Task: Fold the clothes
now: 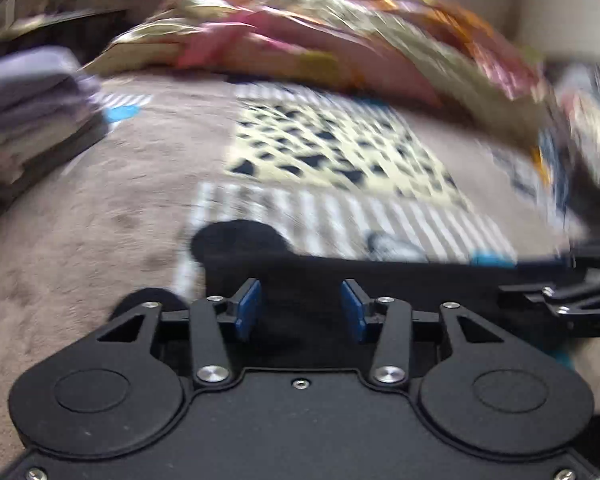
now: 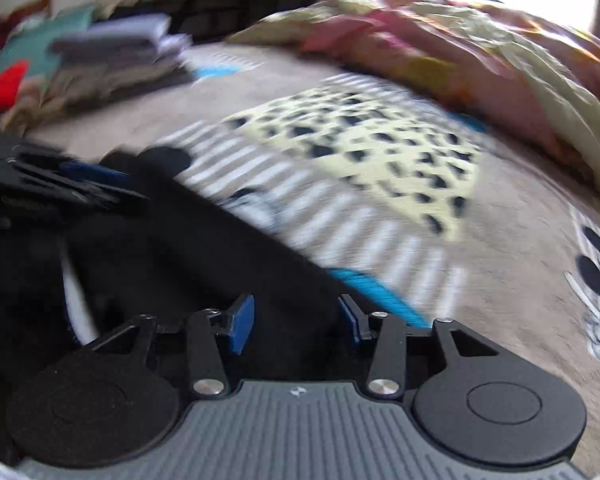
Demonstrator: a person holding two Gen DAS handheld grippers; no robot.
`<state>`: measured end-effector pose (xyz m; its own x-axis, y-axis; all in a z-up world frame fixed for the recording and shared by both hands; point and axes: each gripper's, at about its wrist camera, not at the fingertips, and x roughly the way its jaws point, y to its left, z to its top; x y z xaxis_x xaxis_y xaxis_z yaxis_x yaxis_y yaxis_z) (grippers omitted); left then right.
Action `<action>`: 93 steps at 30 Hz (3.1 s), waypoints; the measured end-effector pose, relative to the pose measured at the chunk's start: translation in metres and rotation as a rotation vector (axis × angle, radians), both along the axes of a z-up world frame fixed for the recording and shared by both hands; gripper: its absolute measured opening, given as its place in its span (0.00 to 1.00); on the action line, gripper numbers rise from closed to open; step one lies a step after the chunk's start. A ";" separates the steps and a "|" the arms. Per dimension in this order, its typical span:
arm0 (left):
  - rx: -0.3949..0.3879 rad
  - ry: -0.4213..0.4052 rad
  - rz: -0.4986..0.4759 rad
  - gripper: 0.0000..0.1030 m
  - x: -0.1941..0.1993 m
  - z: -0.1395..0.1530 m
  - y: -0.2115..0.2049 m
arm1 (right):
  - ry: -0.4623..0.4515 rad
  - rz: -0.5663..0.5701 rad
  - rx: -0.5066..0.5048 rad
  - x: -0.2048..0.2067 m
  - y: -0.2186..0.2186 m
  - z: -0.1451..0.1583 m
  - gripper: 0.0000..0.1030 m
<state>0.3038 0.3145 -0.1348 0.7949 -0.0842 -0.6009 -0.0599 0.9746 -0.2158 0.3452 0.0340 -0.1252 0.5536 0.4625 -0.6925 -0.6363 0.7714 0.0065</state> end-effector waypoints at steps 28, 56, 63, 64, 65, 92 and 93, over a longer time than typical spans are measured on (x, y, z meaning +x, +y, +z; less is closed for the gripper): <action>-0.284 -0.018 0.001 0.34 -0.014 -0.006 0.082 | -0.015 0.333 -0.078 0.010 0.078 -0.013 0.26; -0.477 0.048 0.073 0.08 0.022 -0.047 0.087 | -0.017 0.198 -0.031 0.048 0.065 -0.010 0.32; -0.385 0.029 0.099 0.16 0.022 -0.034 0.082 | -0.174 0.330 -0.033 -0.005 0.044 -0.002 0.32; -0.340 0.029 0.129 0.23 0.021 -0.027 0.083 | -0.197 0.330 -0.126 -0.011 0.045 -0.011 0.32; -0.285 0.027 0.158 0.24 0.020 -0.019 0.083 | -0.228 0.310 -0.215 -0.014 0.044 -0.020 0.32; -0.166 0.104 -0.308 0.24 0.035 -0.024 -0.020 | -0.100 0.002 -0.124 0.040 -0.102 -0.016 0.14; -0.168 0.104 -0.309 0.24 0.035 -0.024 -0.019 | -0.078 0.037 -0.076 0.039 -0.107 -0.011 0.14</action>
<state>0.3383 0.2952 -0.1586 0.6519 -0.4152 -0.6345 0.2015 0.9016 -0.3829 0.3837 -0.0733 -0.1366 0.5907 0.4312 -0.6820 -0.6606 0.7437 -0.1020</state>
